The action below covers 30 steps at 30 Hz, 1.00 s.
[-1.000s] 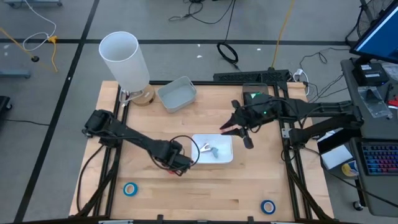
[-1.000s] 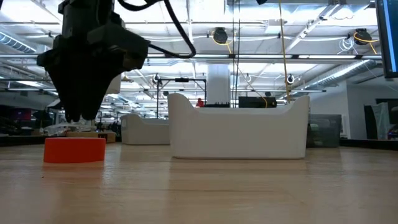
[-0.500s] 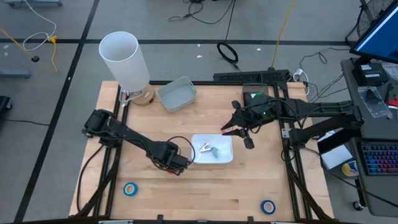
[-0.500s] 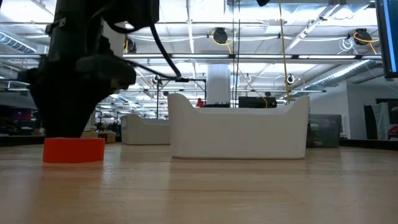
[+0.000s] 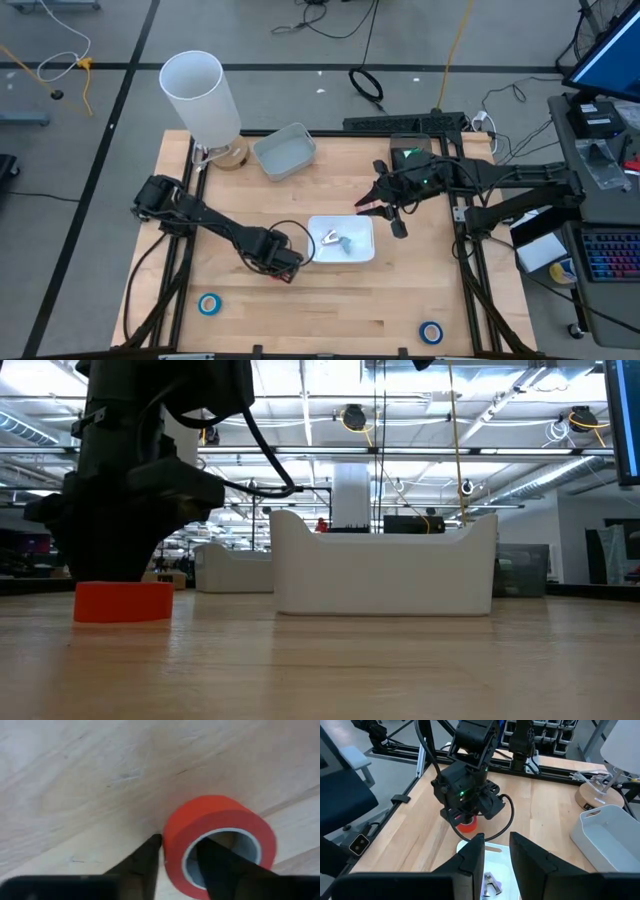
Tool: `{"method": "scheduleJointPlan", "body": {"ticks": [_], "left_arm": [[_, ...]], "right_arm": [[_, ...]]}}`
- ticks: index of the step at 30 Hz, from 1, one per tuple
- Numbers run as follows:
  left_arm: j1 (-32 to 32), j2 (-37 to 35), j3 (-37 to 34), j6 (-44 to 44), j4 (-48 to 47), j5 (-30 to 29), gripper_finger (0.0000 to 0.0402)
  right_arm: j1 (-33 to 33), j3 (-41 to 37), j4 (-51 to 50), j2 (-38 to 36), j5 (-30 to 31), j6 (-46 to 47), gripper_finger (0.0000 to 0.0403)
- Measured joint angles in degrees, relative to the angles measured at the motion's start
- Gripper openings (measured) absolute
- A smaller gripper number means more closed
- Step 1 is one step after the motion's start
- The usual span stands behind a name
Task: Pick and place Stapler, Stapler remover, tape
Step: Put the orange tape into the gray bin
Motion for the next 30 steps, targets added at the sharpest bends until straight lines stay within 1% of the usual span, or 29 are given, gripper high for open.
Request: {"method": "scheduleJointPlan", "body": {"ticks": [5, 11, 12, 14, 15, 16, 20, 24, 27, 30], "left_arm": [[0.00, 0.04, 0.06, 0.85, -0.18, -0.06, 0.0038], [0.46, -1.83, -0.29, 0.32, 0.33, 1.68, 0.0038], [0.60, -2.83, -0.33, -0.17, 0.58, 2.31, 0.0040], [0.98, -5.89, -0.29, -0.29, 1.21, 1.69, 0.0042], [1.21, -7.58, -0.19, -0.30, 2.30, 0.47, 0.0041], [1.52, -9.19, -0.16, -0.32, 3.31, -2.07, 0.0040], [3.36, -16.86, -0.16, -0.21, 8.85, -14.97, 0.0040], [6.32, -23.20, -0.14, 3.21, 13.45, -26.53, 0.0040], [9.51, -26.46, -0.11, 7.31, 15.05, -30.64, 0.0040], [13.32, -27.75, -0.03, 11.53, 15.34, -31.11, 0.0040]], "right_arm": [[0.01, 0.00, 0.02, 0.00, 0.00, 0.00, 0.0086], [0.00, 0.00, 0.04, 0.00, 0.02, 0.00, 0.0086], [0.00, 0.00, 0.02, 0.00, 0.00, 0.00, 0.0086], [0.00, 0.00, 0.00, 0.00, 0.00, 0.01, 0.0086], [0.00, 0.00, -0.09, 0.00, 0.00, 0.00, 0.0086], [0.01, 0.00, -0.42, 0.00, -0.10, 0.00, 0.0086], [0.00, 0.00, -3.19, 0.00, -0.22, -0.26, 0.0086], [-0.02, 0.00, -8.75, 0.00, -0.11, -0.59, 0.0086], [-0.33, 0.00, -11.36, 0.00, 0.78, -0.68, 0.0086], [-0.71, -0.10, -11.44, -1.27, 1.52, -1.82, 0.0086]]}}
